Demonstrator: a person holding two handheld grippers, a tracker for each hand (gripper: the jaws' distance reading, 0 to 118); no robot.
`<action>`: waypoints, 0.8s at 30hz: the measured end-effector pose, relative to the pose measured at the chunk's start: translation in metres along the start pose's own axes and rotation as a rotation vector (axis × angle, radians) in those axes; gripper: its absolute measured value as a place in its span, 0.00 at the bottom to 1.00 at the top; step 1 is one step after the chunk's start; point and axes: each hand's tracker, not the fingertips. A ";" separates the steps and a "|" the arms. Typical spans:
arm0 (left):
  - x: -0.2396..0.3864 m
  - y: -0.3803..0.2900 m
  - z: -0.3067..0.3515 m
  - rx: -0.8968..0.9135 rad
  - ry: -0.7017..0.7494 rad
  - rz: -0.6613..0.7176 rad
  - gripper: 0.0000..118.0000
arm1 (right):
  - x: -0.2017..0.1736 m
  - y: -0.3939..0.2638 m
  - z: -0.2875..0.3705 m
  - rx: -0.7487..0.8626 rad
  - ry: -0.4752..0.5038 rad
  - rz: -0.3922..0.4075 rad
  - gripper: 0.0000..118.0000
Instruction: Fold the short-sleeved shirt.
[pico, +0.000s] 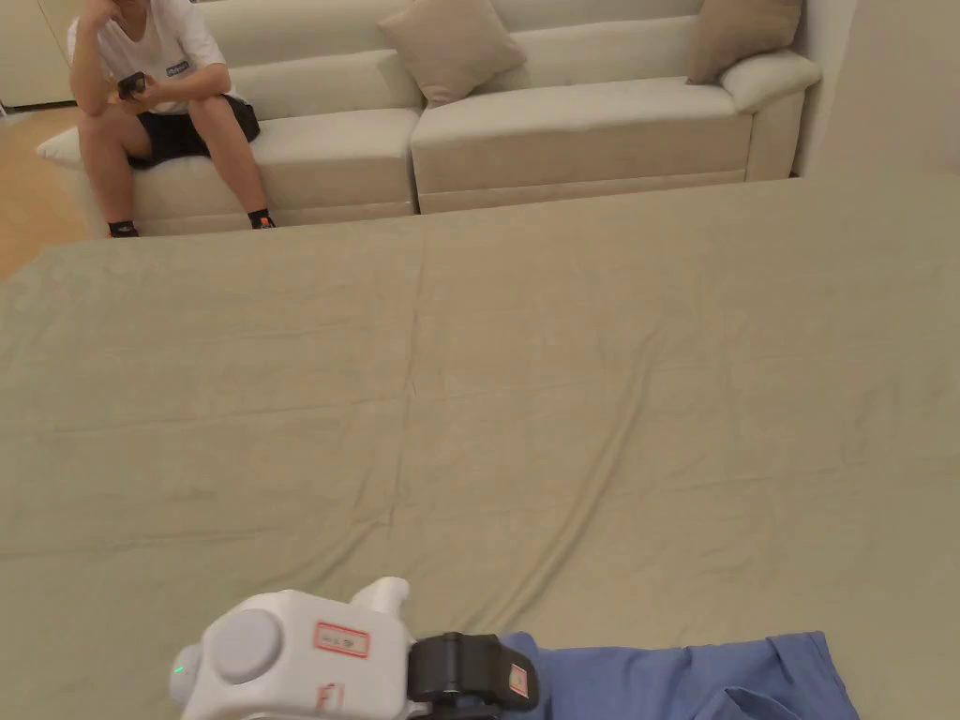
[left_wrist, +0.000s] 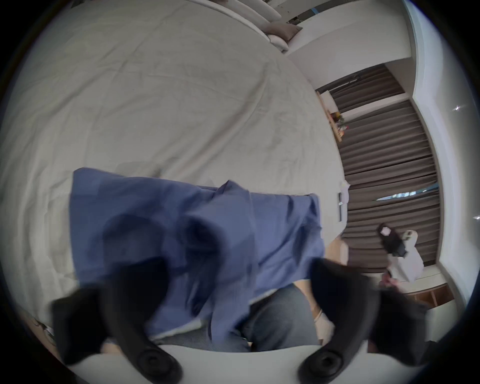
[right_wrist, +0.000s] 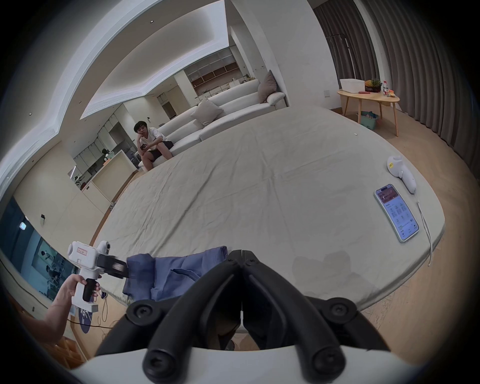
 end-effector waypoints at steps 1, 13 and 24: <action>-0.005 -0.001 0.015 0.047 -0.055 0.039 0.99 | 0.000 -0.001 -0.002 -0.002 0.000 -0.003 0.00; -0.064 -0.015 0.009 0.118 -0.090 0.133 0.01 | -0.002 -0.013 -0.014 -0.044 0.004 -0.023 0.00; -0.001 -0.017 -0.108 -0.080 -0.250 0.048 0.01 | -0.006 -0.013 -0.006 -0.048 -0.036 -0.047 0.00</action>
